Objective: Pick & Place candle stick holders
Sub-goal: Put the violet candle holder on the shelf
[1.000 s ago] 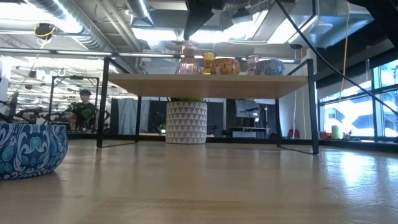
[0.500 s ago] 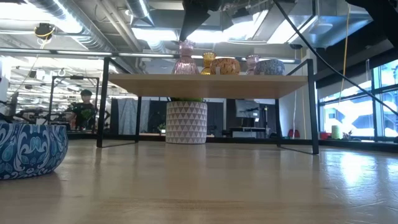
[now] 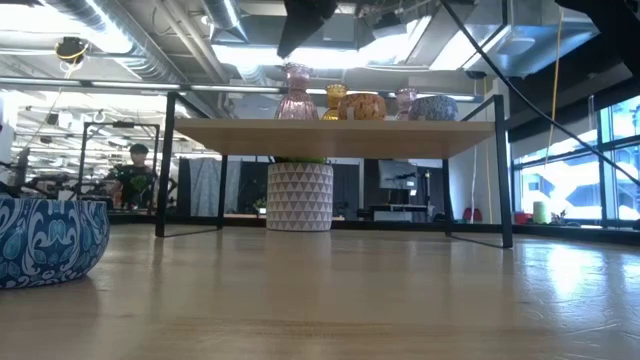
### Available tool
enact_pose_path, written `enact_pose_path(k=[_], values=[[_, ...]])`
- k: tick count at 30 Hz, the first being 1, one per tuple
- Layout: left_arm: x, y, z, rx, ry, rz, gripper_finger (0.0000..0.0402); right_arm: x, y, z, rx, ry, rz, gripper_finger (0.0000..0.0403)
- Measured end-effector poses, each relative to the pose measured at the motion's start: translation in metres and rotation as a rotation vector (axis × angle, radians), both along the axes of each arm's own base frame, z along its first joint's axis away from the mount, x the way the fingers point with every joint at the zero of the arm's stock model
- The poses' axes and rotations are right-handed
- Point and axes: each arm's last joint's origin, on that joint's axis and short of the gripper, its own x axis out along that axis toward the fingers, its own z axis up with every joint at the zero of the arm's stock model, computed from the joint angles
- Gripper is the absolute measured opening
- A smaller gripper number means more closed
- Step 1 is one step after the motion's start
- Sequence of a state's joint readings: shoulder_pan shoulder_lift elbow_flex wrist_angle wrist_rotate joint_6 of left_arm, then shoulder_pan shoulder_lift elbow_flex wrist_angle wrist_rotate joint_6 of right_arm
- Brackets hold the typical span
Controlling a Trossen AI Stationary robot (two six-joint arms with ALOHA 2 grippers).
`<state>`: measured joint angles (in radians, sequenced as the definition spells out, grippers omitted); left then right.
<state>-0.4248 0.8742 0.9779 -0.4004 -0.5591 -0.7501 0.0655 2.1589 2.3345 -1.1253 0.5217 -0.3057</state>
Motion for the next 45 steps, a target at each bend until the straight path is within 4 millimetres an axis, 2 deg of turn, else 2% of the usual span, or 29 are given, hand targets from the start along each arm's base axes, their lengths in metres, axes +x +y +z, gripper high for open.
enact_pose_path(k=[3, 6, 12, 17, 22, 27, 31, 34, 38, 45], values=[[0.003, 0.001, -0.001, 0.022, 0.004, 0.044, 0.0058, -0.004, 0.002, 0.011, -0.089, -0.032, -0.050, 0.0067], [0.009, 0.003, -0.003, 0.069, 0.019, 0.063, 0.0058, -0.016, 0.007, 0.029, -0.087, -0.072, -0.053, 0.0067], [0.027, 0.010, -0.009, 0.087, 0.049, 0.049, 0.0058, -0.059, 0.017, 0.065, 0.189, -0.144, -0.080, 0.0074], [0.060, 0.015, -0.020, 0.095, 0.051, -0.028, 0.0058, -0.099, 0.031, 0.085, 0.323, -0.132, -0.164, 0.0074], [0.096, 0.013, -0.040, 0.167, 0.083, -0.026, 0.0049, -0.123, 0.051, 0.086, 0.381, -0.068, -0.248, 0.0074], [0.121, 0.013, -0.068, 0.209, 0.170, 0.053, 0.0011, -0.129, 0.079, 0.085, 0.432, -0.085, -0.234, 0.0074], [0.133, 0.013, -0.085, 0.215, 0.218, 0.135, 0.0003, -0.132, 0.092, 0.082, 0.406, -0.108, -0.250, 0.0071], [0.137, 0.013, -0.091, 0.215, 0.221, 0.202, 0.0002, -0.135, 0.100, 0.082, 0.400, -0.106, -0.226, 0.0052], [0.142, 0.017, -0.097, 0.220, 0.213, 0.290, 0.0002, -0.139, 0.111, 0.082, 0.359, -0.082, -0.145, 0.0009], [0.151, 0.026, -0.106, 0.197, 0.220, 0.347, 0.0002, -0.149, 0.131, 0.081, 0.252, -0.015, 0.035, 0.0003]])
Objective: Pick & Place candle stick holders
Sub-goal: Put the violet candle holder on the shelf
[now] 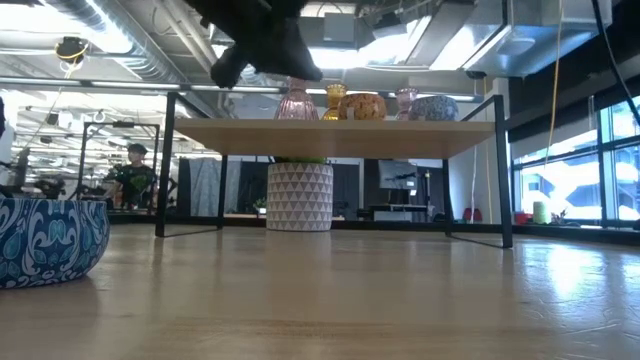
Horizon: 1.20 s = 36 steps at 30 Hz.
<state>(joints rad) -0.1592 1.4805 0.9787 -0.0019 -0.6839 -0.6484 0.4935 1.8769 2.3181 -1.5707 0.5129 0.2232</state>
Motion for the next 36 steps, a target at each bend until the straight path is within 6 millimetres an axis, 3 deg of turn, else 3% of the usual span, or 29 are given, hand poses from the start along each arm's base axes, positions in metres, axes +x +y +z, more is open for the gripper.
enact_pose_path(k=[9, 17, 23, 31, 36], values=[[0.001, 0.002, -0.002, -0.031, -0.024, 0.031, 0.0002, -0.013, 0.000, -0.010, 0.074, -0.148, 0.013, 0.0001], [0.003, 0.003, 0.004, -0.039, -0.076, 0.035, 0.0002, -0.038, -0.022, -0.051, 0.335, -0.401, -0.064, 0.0001], [0.004, 0.018, 0.004, -0.039, -0.071, 0.070, 0.0002, -0.059, -0.037, -0.084, 0.518, -0.547, -0.103, 0.0000], [0.004, 0.041, 0.003, -0.034, -0.058, 0.111, 0.0002, -0.063, -0.046, -0.096, 0.662, -0.463, -0.147, 0.0000], [0.002, 0.049, 0.001, -0.047, -0.043, 0.156, 0.0002, -0.068, -0.049, -0.094, 0.645, -0.454, -0.140, 0.0000]])
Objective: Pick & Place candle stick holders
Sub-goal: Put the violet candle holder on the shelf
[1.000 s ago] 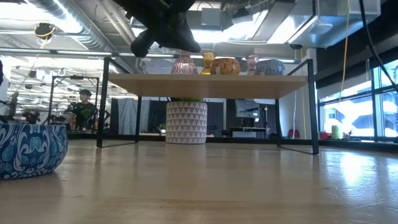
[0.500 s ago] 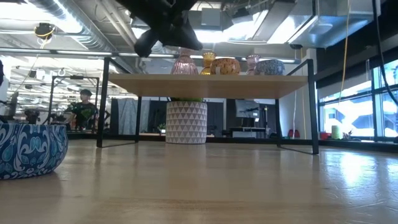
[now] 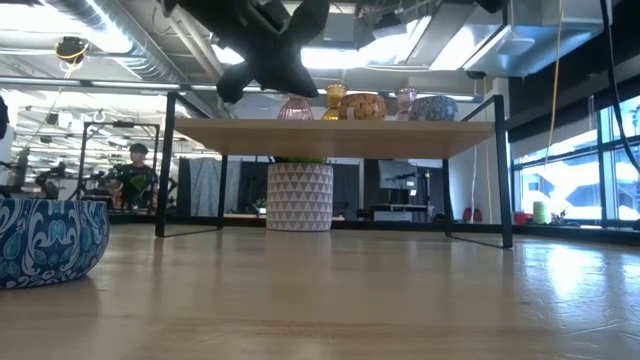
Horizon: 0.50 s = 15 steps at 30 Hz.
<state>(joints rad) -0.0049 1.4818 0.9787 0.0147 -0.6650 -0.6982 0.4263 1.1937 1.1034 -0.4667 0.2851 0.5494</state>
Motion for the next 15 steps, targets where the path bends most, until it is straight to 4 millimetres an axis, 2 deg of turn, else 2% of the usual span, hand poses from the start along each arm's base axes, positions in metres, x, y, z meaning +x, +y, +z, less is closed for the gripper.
enact_pose_path(k=[15], values=[[-0.003, 0.005, -0.001, 0.014, -0.025, 0.149, 0.0002, -0.012, -0.009, 0.004, -0.054, 0.015, -0.045, 0.0000]])
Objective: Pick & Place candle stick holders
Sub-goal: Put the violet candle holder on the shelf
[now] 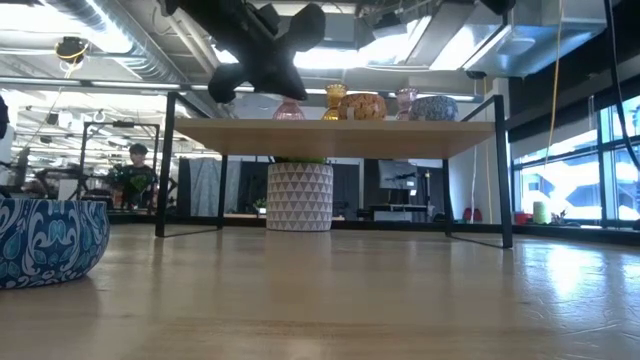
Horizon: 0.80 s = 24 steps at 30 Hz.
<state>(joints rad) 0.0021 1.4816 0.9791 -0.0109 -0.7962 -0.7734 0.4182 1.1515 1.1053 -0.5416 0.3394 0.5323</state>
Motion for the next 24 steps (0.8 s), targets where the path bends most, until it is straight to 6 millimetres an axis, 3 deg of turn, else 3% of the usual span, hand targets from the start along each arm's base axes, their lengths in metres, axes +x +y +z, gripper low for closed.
enact_pose_path(k=[13, 24], values=[[-0.005, 0.001, -0.005, -0.048, -0.009, 0.084, 0.0002, -0.006, -0.006, 0.003, -0.003, 0.004, -0.013, 0.0000], [0.005, 0.006, 0.029, -0.004, -0.083, 0.094, 0.0002, -0.007, -0.006, 0.003, -0.012, 0.011, -0.008, 0.0000]])
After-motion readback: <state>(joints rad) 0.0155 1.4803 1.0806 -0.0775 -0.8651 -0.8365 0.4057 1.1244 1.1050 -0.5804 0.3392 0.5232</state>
